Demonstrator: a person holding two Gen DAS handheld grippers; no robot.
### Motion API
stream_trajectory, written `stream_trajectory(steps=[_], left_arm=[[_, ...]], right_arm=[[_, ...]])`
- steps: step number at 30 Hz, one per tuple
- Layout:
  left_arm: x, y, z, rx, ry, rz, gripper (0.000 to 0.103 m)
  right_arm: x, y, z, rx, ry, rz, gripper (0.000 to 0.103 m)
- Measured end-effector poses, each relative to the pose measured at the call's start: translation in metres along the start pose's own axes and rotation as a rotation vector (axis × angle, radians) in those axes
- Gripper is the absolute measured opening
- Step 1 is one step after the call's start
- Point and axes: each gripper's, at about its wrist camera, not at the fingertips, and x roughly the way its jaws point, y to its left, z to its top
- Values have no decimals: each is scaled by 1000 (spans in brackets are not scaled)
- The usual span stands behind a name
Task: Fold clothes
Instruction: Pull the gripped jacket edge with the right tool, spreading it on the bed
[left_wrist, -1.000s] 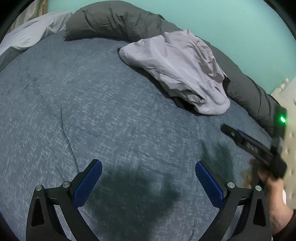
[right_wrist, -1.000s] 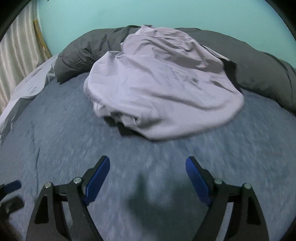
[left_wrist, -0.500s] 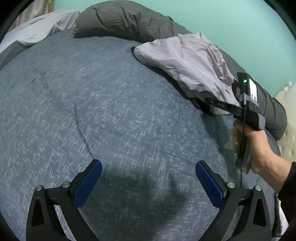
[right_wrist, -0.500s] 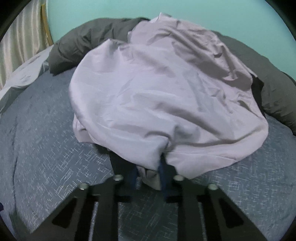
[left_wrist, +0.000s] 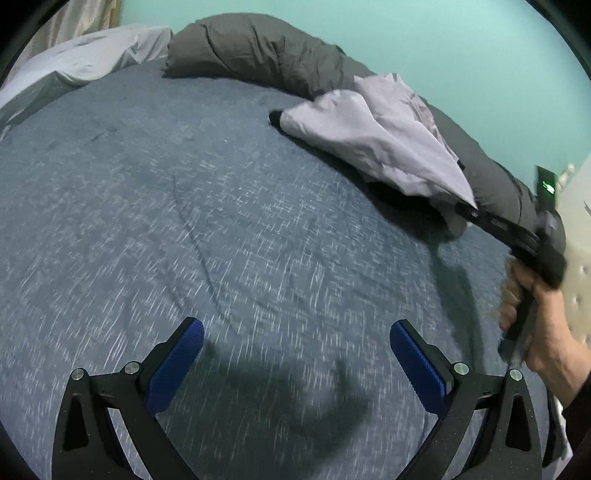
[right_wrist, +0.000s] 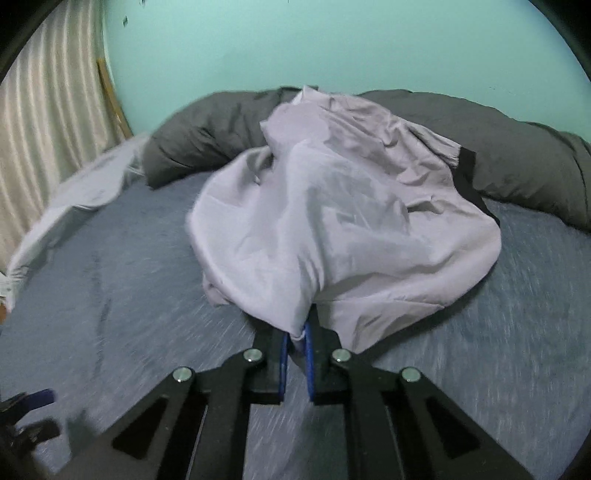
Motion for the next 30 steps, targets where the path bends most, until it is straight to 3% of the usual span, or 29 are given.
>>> stream_trajectory(steps=[12, 20, 25, 30], left_arm=[[-52, 8, -71, -2, -73, -18, 103], [-105, 7, -103, 17, -120, -42, 103], [-149, 12, -131, -5, -136, -47, 103], [-169, 14, -155, -7, -129, -67, 103]], right_arm=[[-132, 22, -104, 14, -68, 87, 6], [-213, 65, -152, 22, -81, 67, 6], [-252, 87, -181, 42, -63, 45, 6], [-263, 106, -215, 78, -32, 43, 6]])
